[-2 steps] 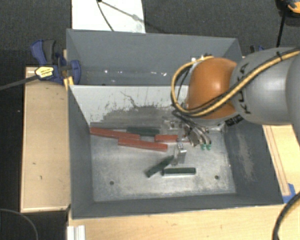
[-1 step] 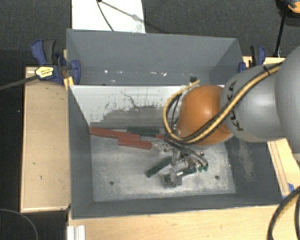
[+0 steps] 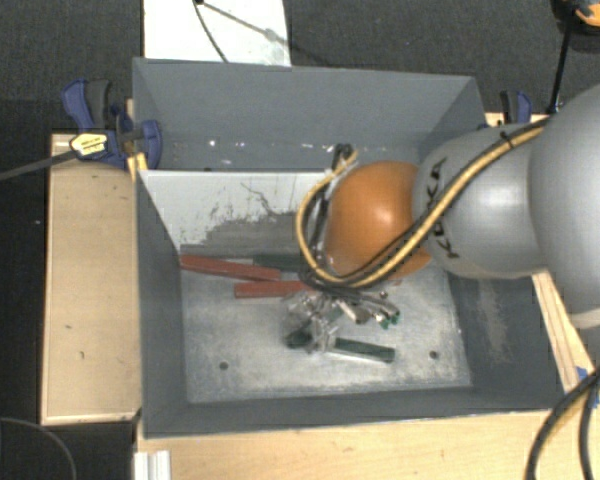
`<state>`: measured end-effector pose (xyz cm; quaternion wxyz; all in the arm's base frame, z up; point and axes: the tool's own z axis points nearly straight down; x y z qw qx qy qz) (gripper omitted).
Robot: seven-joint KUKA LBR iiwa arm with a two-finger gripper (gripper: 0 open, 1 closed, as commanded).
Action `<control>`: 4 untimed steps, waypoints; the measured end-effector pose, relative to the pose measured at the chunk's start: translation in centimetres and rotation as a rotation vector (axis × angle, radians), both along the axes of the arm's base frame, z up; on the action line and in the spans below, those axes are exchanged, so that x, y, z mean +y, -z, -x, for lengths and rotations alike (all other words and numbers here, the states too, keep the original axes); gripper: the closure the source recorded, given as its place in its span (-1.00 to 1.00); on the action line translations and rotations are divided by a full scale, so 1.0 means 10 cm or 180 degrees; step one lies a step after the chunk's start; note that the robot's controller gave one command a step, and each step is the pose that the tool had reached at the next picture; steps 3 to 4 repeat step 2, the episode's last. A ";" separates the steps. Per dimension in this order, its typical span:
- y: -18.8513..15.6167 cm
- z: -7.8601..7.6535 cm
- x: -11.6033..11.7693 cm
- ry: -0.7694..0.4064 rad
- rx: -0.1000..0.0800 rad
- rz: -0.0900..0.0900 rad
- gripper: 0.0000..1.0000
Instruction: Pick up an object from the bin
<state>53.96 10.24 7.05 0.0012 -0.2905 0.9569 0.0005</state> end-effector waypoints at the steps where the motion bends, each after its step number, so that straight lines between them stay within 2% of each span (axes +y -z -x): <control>1: 0.00 0.00 0.00 0.0004 0.0000 0.0000 1.00; 2: -1.52 -0.01 0.61 -0.0124 -0.0009 -0.0002 1.00; 4: -1.52 -0.01 0.61 -0.0124 -0.0009 -0.0002 1.00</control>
Offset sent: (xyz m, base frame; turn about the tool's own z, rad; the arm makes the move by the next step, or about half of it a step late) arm -0.0002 0.0604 0.1501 -0.0366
